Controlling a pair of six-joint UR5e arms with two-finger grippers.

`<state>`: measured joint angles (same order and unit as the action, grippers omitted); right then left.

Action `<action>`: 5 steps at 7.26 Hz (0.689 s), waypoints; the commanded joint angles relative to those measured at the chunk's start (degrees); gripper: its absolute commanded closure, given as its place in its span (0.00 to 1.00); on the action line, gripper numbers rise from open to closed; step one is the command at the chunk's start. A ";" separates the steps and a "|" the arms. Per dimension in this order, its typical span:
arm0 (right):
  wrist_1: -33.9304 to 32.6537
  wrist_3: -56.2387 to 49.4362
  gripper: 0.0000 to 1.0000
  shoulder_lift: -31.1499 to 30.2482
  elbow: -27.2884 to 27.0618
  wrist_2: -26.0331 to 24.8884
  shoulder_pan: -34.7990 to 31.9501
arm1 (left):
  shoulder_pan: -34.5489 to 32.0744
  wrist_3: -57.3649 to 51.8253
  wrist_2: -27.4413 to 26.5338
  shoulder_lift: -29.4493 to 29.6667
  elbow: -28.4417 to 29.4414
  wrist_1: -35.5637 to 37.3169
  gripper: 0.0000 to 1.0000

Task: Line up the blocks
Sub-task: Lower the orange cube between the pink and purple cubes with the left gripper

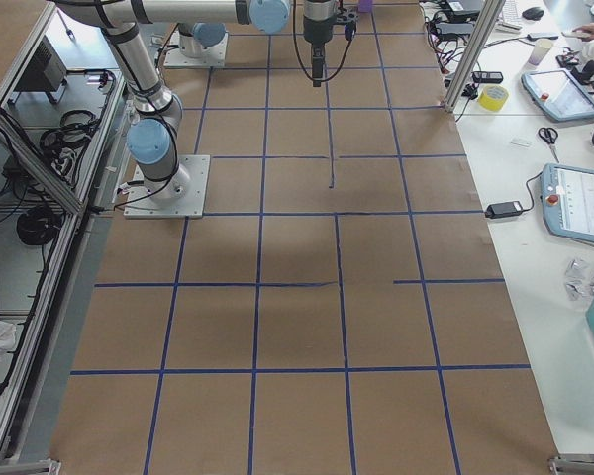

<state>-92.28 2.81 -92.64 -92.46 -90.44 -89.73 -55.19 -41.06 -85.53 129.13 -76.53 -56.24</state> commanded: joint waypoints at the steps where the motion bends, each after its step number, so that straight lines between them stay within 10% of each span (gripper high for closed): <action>1: -0.26 0.00 0.00 0.00 0.00 0.00 -0.01 | 0.43 0.80 -0.69 0.60 -0.28 -0.10 1.00; 5: -0.35 0.00 0.00 0.00 0.00 0.00 0.00 | 0.52 2.04 -0.61 0.86 -1.07 -0.19 1.00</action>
<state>-92.53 2.81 -92.59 -92.46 -90.44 -89.69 -54.67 -39.17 -86.16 129.81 -77.33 -56.39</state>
